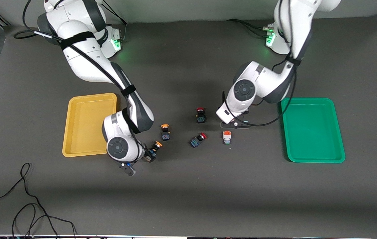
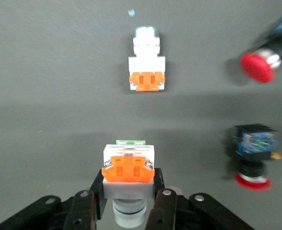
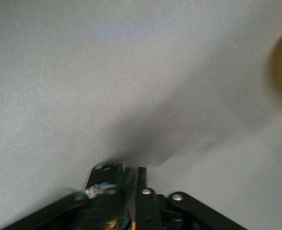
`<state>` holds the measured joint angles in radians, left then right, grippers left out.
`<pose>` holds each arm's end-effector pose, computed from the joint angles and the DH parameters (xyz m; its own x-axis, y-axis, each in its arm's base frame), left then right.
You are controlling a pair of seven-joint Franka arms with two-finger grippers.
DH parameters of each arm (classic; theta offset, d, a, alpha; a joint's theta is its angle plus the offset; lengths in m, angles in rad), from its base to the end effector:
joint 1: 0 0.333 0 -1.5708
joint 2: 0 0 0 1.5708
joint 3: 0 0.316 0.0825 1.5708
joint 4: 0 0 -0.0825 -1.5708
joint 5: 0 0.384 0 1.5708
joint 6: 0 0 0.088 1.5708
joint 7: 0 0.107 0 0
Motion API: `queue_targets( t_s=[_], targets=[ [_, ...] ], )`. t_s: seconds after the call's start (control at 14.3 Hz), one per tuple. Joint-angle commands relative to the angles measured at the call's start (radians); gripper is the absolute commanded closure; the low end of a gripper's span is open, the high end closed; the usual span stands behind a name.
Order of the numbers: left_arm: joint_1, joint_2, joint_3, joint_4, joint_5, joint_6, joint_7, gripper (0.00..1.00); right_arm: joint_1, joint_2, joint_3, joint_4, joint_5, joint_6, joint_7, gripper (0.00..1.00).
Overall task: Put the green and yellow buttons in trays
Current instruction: 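Carry the green button into the green tray with the left gripper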
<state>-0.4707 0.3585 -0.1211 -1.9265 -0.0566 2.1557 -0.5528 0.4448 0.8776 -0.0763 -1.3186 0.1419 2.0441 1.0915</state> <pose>0.5033 -0.3374 0.2950 0.9881 -0.0002 -0.1540 0.0006 -1.0000 0.0050 0.6706 0.2801 0.1957 0.7054 -0.6987 -0.1192 -0.6905 -0.7154 0.1068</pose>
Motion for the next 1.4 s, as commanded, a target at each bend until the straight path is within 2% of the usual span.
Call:
queue_targets(
  t_s=[0.0, 0.28, 0.49, 0.7, 0.91, 1.05, 1.12, 1.19, 1.26, 1.33],
  targets=[
    [0.084, -0.102, 0.0, 0.02, -0.025, -0.124, -0.006, 0.81, 0.002, 0.003, 0.001, 0.03, 0.011, -0.028, 0.025, 0.0],
    [0.32, -0.208, 0.003, 0.015, -0.019, -0.289, 0.212, 0.81, 0.003, 0.004, 0.003, 0.05, 0.038, -0.038, 0.114, 0.0],
    [0.525, -0.211, 0.003, 0.003, 0.029, -0.294, 0.426, 0.81, 0.002, 0.003, 0.023, 0.087, 0.038, -0.086, 0.145, 0.0],
    [0.599, -0.149, 0.003, -0.064, 0.101, -0.155, 0.497, 0.8, 0.014, 0.026, 0.024, 0.105, 0.033, -0.096, 0.166, 0.0],
    [0.622, -0.029, 0.003, -0.173, 0.136, 0.115, 0.51, 0.77, 0.034, 0.069, 0.027, 0.102, 0.027, -0.091, 0.147, 0.0],
    [0.627, 0.034, 0.004, -0.19, 0.139, 0.209, 0.511, 0.76, 0.034, 0.08, 0.027, 0.098, 0.025, -0.07, 0.122, 0.02],
    [0.629, 0.049, 0.004, -0.19, 0.152, 0.222, 0.51, 0.76, 0.034, 0.086, 0.027, 0.096, 0.027, -0.059, 0.123, 0.07],
    [0.629, 0.057, 0.004, -0.19, 0.164, 0.228, 0.51, 0.73, 0.034, 0.086, 0.027, 0.096, 0.028, -0.053, 0.123, 0.33],
    [0.629, 0.057, 0.004, -0.189, 0.165, 0.228, 0.511, 0.6, 0.029, 0.086, 0.029, 0.096, 0.03, -0.053, 0.119, 0.7],
    [0.629, 0.056, 0.003, -0.181, 0.166, 0.216, 0.513, 0.03, 0.028, 0.084, 0.027, 0.096, 0.03, -0.053, 0.117, 0.95]
  ],
)
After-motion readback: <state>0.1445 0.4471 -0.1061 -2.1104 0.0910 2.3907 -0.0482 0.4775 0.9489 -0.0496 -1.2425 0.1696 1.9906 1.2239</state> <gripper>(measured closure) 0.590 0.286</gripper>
